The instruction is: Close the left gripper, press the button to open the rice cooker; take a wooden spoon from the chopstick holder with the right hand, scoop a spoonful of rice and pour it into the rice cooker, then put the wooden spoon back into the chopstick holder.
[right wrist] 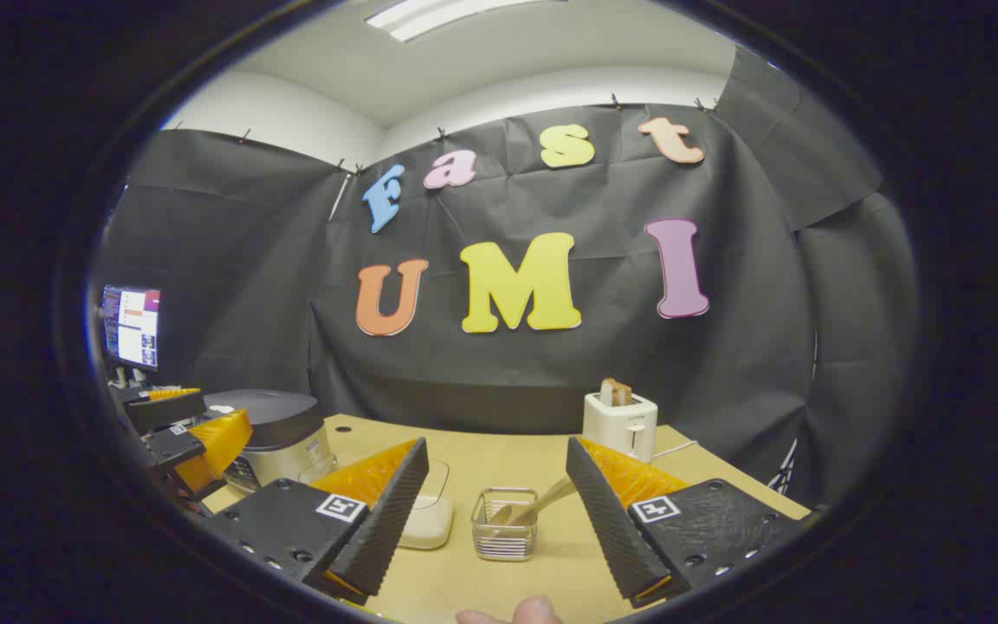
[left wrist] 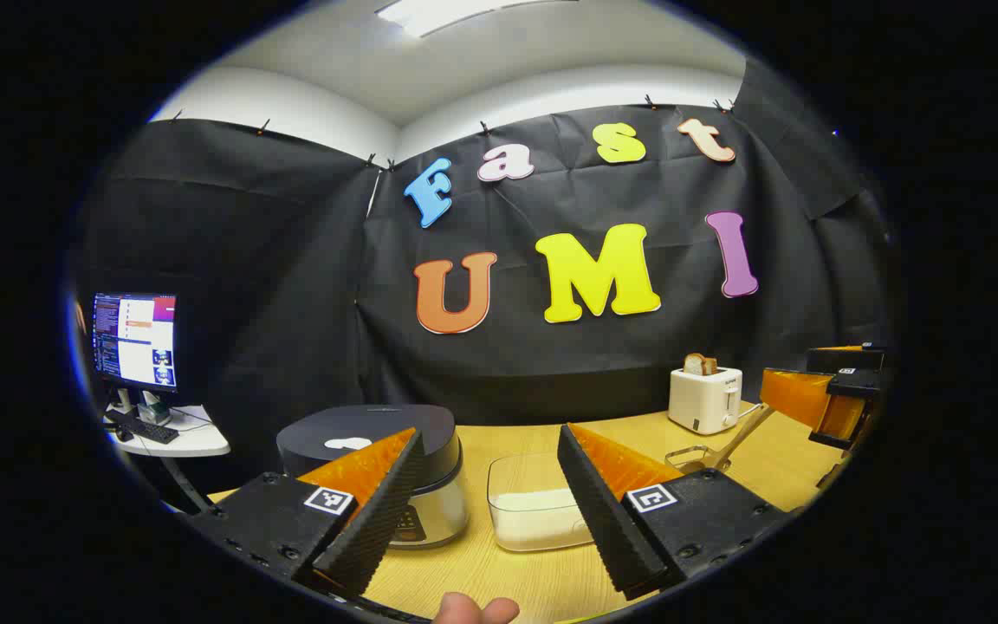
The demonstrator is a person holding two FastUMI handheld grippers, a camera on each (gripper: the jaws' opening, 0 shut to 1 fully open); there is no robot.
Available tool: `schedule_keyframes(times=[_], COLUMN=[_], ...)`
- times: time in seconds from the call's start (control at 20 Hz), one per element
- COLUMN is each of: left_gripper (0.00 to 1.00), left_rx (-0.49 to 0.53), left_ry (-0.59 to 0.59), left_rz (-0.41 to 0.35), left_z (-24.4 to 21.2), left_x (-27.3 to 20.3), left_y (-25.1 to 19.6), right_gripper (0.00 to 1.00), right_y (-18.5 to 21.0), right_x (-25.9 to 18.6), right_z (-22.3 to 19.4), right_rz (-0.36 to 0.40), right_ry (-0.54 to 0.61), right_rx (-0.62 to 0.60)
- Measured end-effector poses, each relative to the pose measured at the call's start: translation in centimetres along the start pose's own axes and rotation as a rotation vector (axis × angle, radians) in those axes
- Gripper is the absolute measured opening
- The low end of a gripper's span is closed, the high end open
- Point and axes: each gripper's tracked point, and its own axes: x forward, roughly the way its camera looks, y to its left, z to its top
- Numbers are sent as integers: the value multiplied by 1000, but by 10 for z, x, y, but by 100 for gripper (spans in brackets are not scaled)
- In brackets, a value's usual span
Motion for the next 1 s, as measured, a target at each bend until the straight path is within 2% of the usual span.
schedule_keyframes(times=[0.25, 0.5, 0.75, 1.0], left_gripper=[98, 98, 98, 98], left_rx=[-4, -15, -31, -39], left_ry=[16, 26, 35, 43], left_rz=[8, 26, 6, 19], left_z=[-6, -9, -11, -16], left_x=[4, 5, 6, 7], left_y=[0, 4, -2, -2], right_gripper=[95, 95, 95, 95], right_y=[-9, -5, -2, -2], right_x=[5, 7, 10, 10], right_z=[-6, -13, -22, -22], right_rz=[-20, -1, -10, -15], right_ry=[20, 38, 46, 45], right_rx=[9, 5, 4, -6])
